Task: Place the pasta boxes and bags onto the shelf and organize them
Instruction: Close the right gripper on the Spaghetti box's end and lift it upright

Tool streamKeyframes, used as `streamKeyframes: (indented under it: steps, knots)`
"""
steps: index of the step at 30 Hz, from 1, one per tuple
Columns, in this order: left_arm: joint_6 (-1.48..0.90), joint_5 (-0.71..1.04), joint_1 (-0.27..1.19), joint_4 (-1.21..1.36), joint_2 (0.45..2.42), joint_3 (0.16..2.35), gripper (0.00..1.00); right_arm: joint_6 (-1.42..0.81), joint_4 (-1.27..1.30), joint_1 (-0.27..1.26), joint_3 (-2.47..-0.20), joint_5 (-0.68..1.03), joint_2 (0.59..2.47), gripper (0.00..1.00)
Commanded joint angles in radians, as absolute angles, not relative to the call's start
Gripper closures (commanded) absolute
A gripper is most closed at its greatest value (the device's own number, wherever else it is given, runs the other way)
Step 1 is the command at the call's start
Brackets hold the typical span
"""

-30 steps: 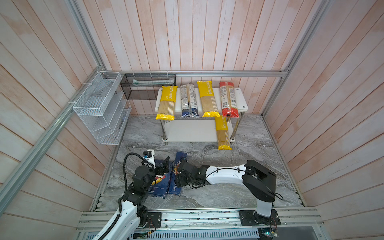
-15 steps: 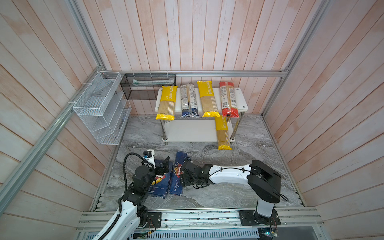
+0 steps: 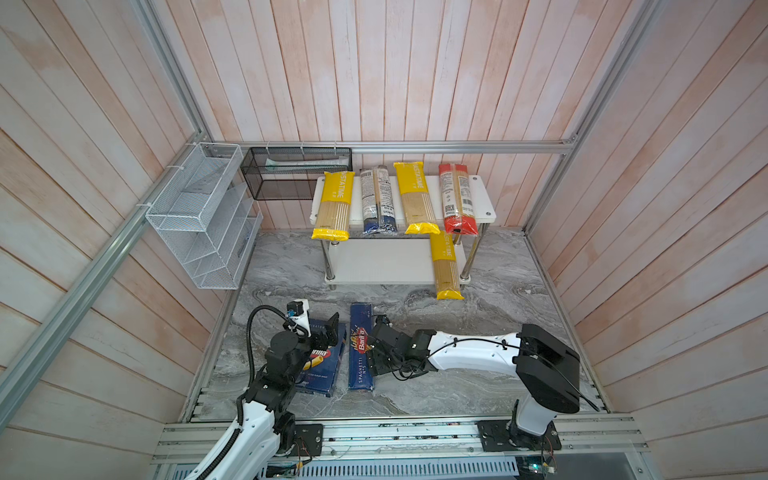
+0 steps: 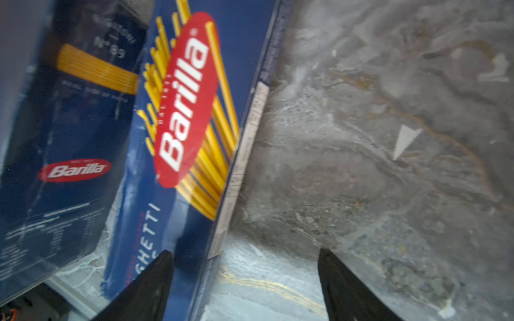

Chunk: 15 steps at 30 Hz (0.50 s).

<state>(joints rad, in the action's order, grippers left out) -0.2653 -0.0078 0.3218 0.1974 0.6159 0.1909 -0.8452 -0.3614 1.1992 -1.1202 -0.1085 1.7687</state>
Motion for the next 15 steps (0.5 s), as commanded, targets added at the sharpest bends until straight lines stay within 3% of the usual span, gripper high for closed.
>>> streamKeyframes:
  steps: [1, 15]
  knots:
    - [-0.26, -0.02, 0.317, 0.194, 0.604, 0.22, 0.0, -0.882, -0.383, 1.228, -1.204, -0.149, 1.833, 0.16]
    - [-0.267, -0.036, 0.318, 0.187, 0.584, 0.213, 0.0, -0.947, -0.477, 1.247, -1.347, -0.13, 1.983, 0.14]
